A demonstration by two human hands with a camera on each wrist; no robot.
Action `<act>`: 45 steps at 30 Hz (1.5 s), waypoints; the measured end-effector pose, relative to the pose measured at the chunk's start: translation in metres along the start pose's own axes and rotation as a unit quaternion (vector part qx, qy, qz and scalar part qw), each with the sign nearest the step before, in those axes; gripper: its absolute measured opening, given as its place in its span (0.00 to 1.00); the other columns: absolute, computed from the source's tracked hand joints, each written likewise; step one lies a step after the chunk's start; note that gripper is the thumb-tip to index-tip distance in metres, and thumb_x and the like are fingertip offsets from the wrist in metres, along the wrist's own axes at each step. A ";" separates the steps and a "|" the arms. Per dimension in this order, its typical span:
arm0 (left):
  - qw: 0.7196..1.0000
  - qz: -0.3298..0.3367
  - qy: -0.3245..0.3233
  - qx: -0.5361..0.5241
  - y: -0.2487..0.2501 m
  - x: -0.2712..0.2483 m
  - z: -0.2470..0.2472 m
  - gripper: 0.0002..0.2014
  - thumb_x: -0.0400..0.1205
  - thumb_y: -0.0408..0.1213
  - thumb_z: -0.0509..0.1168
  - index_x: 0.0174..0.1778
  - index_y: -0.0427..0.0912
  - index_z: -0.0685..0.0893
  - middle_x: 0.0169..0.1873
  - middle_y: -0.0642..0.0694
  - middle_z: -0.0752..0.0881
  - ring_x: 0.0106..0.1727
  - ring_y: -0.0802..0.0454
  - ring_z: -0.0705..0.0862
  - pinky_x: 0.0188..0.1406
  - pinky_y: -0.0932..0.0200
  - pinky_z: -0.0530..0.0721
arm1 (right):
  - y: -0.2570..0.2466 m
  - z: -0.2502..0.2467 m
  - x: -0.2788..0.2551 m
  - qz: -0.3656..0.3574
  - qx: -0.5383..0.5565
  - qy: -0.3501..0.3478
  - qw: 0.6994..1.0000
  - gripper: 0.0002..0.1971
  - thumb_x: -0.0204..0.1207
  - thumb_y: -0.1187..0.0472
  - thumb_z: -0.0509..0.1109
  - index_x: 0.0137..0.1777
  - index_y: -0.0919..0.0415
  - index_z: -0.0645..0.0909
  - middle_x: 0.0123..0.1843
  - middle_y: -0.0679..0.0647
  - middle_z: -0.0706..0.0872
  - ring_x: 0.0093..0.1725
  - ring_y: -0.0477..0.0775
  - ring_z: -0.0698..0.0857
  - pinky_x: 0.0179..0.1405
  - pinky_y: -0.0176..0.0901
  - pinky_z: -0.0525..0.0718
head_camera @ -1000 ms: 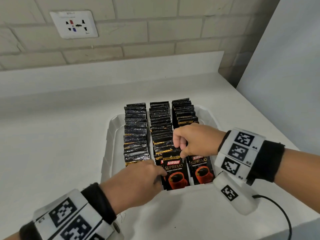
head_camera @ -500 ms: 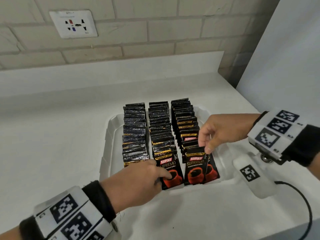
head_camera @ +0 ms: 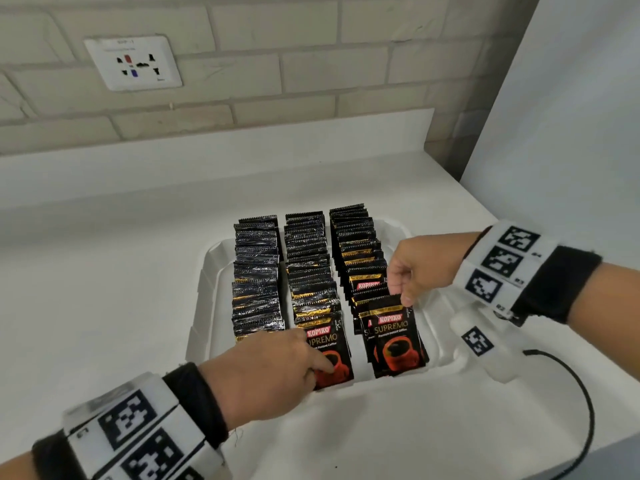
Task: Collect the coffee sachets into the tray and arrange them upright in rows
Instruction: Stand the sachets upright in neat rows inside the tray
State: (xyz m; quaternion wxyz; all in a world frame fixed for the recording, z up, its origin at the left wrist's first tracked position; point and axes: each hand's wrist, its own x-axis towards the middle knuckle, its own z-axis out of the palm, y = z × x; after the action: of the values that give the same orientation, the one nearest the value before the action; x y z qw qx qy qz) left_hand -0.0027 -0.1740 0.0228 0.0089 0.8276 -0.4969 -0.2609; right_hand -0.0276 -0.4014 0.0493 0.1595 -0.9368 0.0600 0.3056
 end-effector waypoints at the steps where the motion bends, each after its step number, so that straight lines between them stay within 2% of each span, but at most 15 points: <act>1: 0.999 -0.001 0.000 -0.045 0.004 0.001 -0.002 0.21 0.86 0.38 0.50 0.71 0.64 0.75 0.44 0.59 0.70 0.53 0.54 0.77 0.53 0.64 0.73 | -0.001 0.002 0.001 0.000 -0.001 0.009 1.000 0.11 0.74 0.61 0.72 0.56 0.58 0.83 0.33 0.34 0.77 0.33 0.29 0.74 0.33 0.21 0.69; 4: 0.981 -0.004 0.001 -0.196 0.017 0.009 -0.007 0.20 0.85 0.36 0.54 0.66 0.60 0.80 0.35 0.68 0.73 0.37 0.66 0.82 0.38 0.70 0.79 | -0.004 0.004 0.002 0.000 -0.013 0.031 0.999 0.12 0.75 0.61 0.71 0.57 0.58 0.82 0.33 0.35 0.76 0.33 0.30 0.73 0.32 0.23 0.67; 6: 0.966 -0.014 -0.002 -0.260 0.025 0.018 -0.009 0.18 0.85 0.36 0.56 0.66 0.57 0.80 0.33 0.66 0.79 0.22 0.71 0.77 0.25 0.77 0.73 | -0.004 0.005 0.000 0.005 -0.014 0.041 0.999 0.11 0.74 0.60 0.72 0.56 0.58 0.82 0.34 0.37 0.76 0.33 0.33 0.74 0.33 0.24 0.68; 10: 0.948 -0.041 -0.020 -0.314 0.040 0.028 -0.013 0.17 0.85 0.41 0.57 0.69 0.56 0.78 0.53 0.57 0.84 0.39 0.61 0.84 0.41 0.66 0.86 | -0.002 0.004 -0.008 0.030 0.007 0.067 0.997 0.14 0.75 0.57 0.71 0.59 0.55 0.80 0.42 0.45 0.82 0.43 0.45 0.81 0.45 0.35 0.77; 12: 0.939 -0.057 -0.025 -0.338 0.046 0.030 -0.015 0.15 0.84 0.40 0.57 0.65 0.56 0.80 0.53 0.53 0.85 0.48 0.54 0.84 0.52 0.59 0.82 | 0.001 0.004 -0.015 0.038 0.041 0.106 0.993 0.14 0.76 0.55 0.69 0.61 0.53 0.77 0.44 0.45 0.82 0.44 0.45 0.81 0.43 0.34 0.76; 15: 0.926 -0.058 -0.019 -0.371 0.051 0.032 -0.017 0.10 0.84 0.39 0.57 0.52 0.58 0.81 0.38 0.50 0.83 0.38 0.53 0.77 0.39 0.63 0.76 | 0.003 0.010 -0.025 0.053 0.153 0.126 0.979 0.17 0.79 0.56 0.66 0.67 0.55 0.71 0.45 0.49 0.83 0.39 0.45 0.81 0.42 0.35 0.79; 18: 0.913 -0.079 -0.002 -0.399 0.052 0.036 -0.017 0.06 0.83 0.39 0.59 0.46 0.54 0.80 0.33 0.55 0.79 0.35 0.58 0.76 0.33 0.69 0.72 | 0.005 0.022 -0.033 0.081 0.286 0.079 0.951 0.24 0.80 0.57 0.64 0.75 0.57 0.63 0.57 0.61 0.83 0.53 0.56 0.85 0.59 0.47 0.82; 21: 0.903 -0.084 -0.005 -0.421 0.057 0.040 -0.015 0.05 0.83 0.37 0.59 0.43 0.49 0.78 0.28 0.53 0.75 0.31 0.58 0.71 0.27 0.69 0.68 | 0.004 0.033 -0.036 0.099 0.417 0.056 0.902 0.29 0.81 0.55 0.62 0.79 0.55 0.57 0.64 0.61 0.80 0.62 0.58 0.82 0.63 0.45 0.79; 23: 0.898 -0.090 -0.015 -0.430 0.061 0.042 -0.013 0.06 0.84 0.37 0.58 0.42 0.48 0.77 0.31 0.50 0.75 0.33 0.56 0.71 0.30 0.66 0.68 | 0.005 0.039 -0.034 0.099 0.472 0.042 0.875 0.31 0.81 0.54 0.61 0.81 0.54 0.52 0.58 0.58 0.80 0.56 0.56 0.82 0.62 0.46 0.79; 27: 0.893 -0.092 -0.031 -0.439 0.065 0.047 -0.008 0.12 0.85 0.34 0.56 0.35 0.49 0.72 0.36 0.47 0.74 0.34 0.56 0.70 0.29 0.66 0.66 | 0.003 0.049 -0.030 0.105 0.516 0.016 0.850 0.32 0.82 0.51 0.59 0.82 0.46 0.46 0.45 0.55 0.74 0.33 0.50 0.75 0.37 0.40 0.74; 32: 0.892 -0.103 -0.030 -0.439 0.066 0.051 -0.005 0.10 0.85 0.33 0.55 0.40 0.51 0.73 0.35 0.51 0.74 0.31 0.59 0.70 0.30 0.66 0.69 | -0.002 0.059 -0.027 0.101 0.546 0.010 0.831 0.25 0.84 0.49 0.55 0.78 0.40 0.51 0.56 0.61 0.77 0.40 0.60 0.70 0.35 0.43 0.66; 35: 0.889 -0.112 -0.022 -0.444 0.066 0.053 -0.004 0.08 0.85 0.31 0.53 0.48 0.49 0.74 0.36 0.52 0.74 0.31 0.59 0.70 0.30 0.66 0.70 | -0.004 0.061 -0.024 0.093 0.563 0.014 0.821 0.12 0.84 0.50 0.53 0.65 0.38 0.61 0.50 0.53 0.76 0.39 0.59 0.70 0.35 0.43 0.66; 38: 0.882 -0.116 -0.013 -0.457 0.066 0.055 -0.003 0.10 0.84 0.29 0.53 0.53 0.48 0.74 0.38 0.52 0.74 0.31 0.59 0.71 0.28 0.68 0.71 | 0.001 0.064 -0.019 0.091 0.552 0.016 0.829 0.21 0.84 0.48 0.53 0.76 0.42 0.59 0.61 0.54 0.69 0.36 0.52 0.74 0.33 0.38 0.71; 41: 0.886 -0.114 0.005 -0.450 0.064 0.058 -0.003 0.13 0.84 0.29 0.53 0.60 0.46 0.77 0.39 0.54 0.74 0.37 0.62 0.71 0.34 0.69 0.71 | 0.000 0.063 -0.018 0.085 0.557 0.017 0.826 0.24 0.83 0.46 0.54 0.78 0.40 0.56 0.69 0.55 0.69 0.41 0.56 0.70 0.36 0.39 0.72; 45: 0.887 -0.112 0.005 -0.447 0.061 0.056 -0.004 0.14 0.84 0.29 0.54 0.62 0.44 0.77 0.37 0.53 0.74 0.35 0.61 0.70 0.32 0.67 0.71 | 0.000 0.059 -0.023 0.068 0.549 0.010 0.833 0.12 0.83 0.47 0.54 0.65 0.35 0.68 0.57 0.54 0.78 0.39 0.53 0.73 0.42 0.41 0.74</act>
State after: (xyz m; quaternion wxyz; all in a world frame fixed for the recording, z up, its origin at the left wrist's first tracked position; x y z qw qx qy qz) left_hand -0.0300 -0.2520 0.0194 0.3515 0.7872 -0.2317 -0.4505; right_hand -0.0790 -0.3813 0.0176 0.6263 -0.6914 0.2827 0.2233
